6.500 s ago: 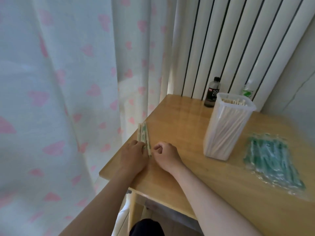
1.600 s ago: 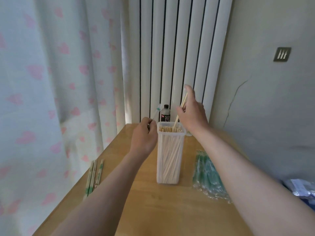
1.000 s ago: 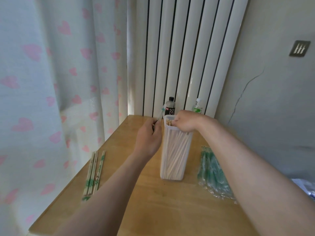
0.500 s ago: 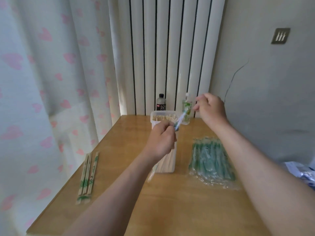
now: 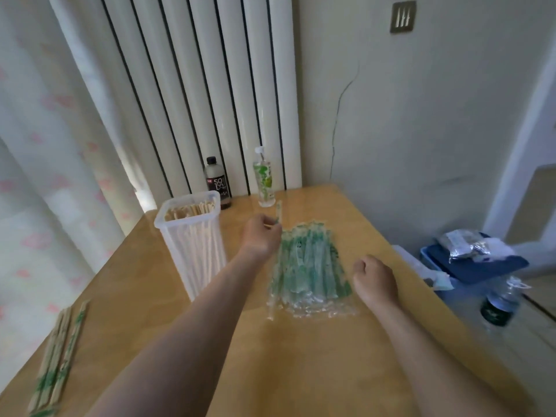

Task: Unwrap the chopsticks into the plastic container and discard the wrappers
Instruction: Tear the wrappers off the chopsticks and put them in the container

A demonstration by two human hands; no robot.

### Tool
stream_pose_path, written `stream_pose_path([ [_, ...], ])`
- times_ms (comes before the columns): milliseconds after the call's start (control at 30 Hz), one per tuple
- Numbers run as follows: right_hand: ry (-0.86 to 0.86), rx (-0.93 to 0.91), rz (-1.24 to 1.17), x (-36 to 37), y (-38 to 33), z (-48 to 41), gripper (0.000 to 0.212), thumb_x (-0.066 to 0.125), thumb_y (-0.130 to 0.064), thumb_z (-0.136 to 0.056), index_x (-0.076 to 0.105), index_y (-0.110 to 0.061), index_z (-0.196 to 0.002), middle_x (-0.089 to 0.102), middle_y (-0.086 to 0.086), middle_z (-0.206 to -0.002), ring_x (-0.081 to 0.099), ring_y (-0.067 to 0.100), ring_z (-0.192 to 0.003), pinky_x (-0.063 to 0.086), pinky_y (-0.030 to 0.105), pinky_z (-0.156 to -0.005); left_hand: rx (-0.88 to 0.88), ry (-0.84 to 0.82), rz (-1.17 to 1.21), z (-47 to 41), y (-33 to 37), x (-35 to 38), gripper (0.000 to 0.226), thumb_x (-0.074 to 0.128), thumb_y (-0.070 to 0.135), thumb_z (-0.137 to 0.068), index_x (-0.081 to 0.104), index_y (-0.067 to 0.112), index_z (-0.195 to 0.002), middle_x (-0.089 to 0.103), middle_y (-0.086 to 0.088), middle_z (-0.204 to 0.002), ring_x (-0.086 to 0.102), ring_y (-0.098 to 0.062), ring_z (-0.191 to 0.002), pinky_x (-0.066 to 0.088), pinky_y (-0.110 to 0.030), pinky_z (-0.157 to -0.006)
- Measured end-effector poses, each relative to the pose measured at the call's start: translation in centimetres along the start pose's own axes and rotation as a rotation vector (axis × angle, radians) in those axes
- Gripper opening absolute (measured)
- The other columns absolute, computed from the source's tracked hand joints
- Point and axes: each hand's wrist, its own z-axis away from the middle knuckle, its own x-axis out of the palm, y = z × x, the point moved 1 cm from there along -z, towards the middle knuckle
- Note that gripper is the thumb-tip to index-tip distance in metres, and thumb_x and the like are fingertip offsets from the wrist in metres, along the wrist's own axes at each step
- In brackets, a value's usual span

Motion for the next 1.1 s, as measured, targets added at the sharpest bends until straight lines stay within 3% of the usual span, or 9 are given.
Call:
stream_pose_path([
  [67, 0.006, -0.02, 0.012, 0.7, 0.6, -0.2, 0.034, 0.039, -0.022, -0.106, 0.044, -0.018, -0.073, 0.057, 0.008, -0.075, 0.055, 0.033, -0.072, 0.04, 0.038, -0.061, -0.011, 0.034, -0.093, -1.8, -0.7, 1.0, 0.006, 0.065, 0.024, -0.094, 0.064, 0.018, -0.094, 0.068, -0.006, -0.096, 0.064, -0.023, -0.09, 0.054, -0.035, -0.079],
  [200, -0.004, -0.043, 0.059, 1.2, 1.0, -0.7, 0.034, 0.037, -0.024, -0.106, 0.043, -0.018, -0.073, 0.056, 0.007, -0.074, 0.052, 0.03, -0.069, 0.034, 0.037, -0.057, -0.014, 0.04, -0.215, -4.0, -2.0, 3.1, 0.012, 0.065, 0.026, -0.095, 0.066, 0.015, -0.09, 0.065, -0.003, -0.089, 0.061, -0.021, -0.088, 0.048, -0.031, -0.075],
  [400, -0.026, -0.054, 0.094, 1.6, 1.1, -1.2, 0.03, 0.034, -0.028, -0.108, 0.049, -0.019, -0.084, 0.052, 0.001, -0.074, 0.052, 0.026, -0.07, 0.031, 0.036, -0.056, 0.031, -0.011, -0.398, -5.5, -3.5, 5.8, 0.028, 0.062, 0.019, -0.095, 0.061, 0.012, -0.067, 0.056, -0.004, -0.064, 0.052, -0.019, -0.064, 0.041, -0.029, -0.063],
  [667, -0.024, -0.036, 0.06, 1.4, 1.3, -1.2, 0.026, 0.034, -0.028, -0.106, 0.051, -0.022, -0.088, 0.061, 0.003, -0.083, 0.057, 0.028, -0.078, 0.036, 0.035, -0.061, 0.026, -0.034, -0.403, -5.5, -4.3, 6.6, 0.03, 0.065, 0.023, -0.096, 0.058, 0.013, -0.069, 0.053, -0.007, -0.063, 0.047, -0.019, -0.056, 0.042, -0.027, -0.057],
  [800, -0.015, -0.036, 0.045, 1.5, 1.4, -1.2, 0.026, 0.035, -0.027, -0.105, 0.051, -0.021, -0.085, 0.061, 0.005, -0.082, 0.057, 0.03, -0.077, 0.037, 0.035, -0.061, 0.048, -0.033, -0.423, -5.2, -3.9, 6.1, 0.035, 0.058, 0.022, -0.098, 0.049, 0.013, -0.065, 0.045, -0.007, -0.061, 0.04, -0.021, -0.055, 0.034, -0.023, -0.051],
  [933, -0.012, -0.021, 0.023, 1.4, 1.5, -1.4, 0.026, 0.035, -0.027, -0.105, 0.048, -0.021, -0.083, 0.059, 0.004, -0.081, 0.055, 0.03, -0.076, 0.034, 0.035, -0.061, 0.079, -0.033, -0.428, -4.2, -3.0, 4.8, 0.031, 0.055, 0.02, -0.098, 0.052, 0.011, -0.069, 0.05, -0.006, -0.066, 0.044, -0.02, -0.061, 0.035, -0.029, -0.055],
  [1100, -0.06, 0.009, -0.047, 0.7, 0.9, -0.3, 0.037, 0.038, -0.023, -0.105, 0.034, -0.024, -0.068, 0.042, -0.002, -0.068, 0.04, 0.021, -0.063, 0.025, 0.033, -0.051, 0.171, -0.124, -0.394, -1.3, -2.2, 2.1, 0.019, 0.055, 0.016, -0.097, 0.065, 0.011, -0.082, 0.065, -0.004, -0.08, 0.061, -0.023, -0.079, 0.053, -0.035, -0.071],
])
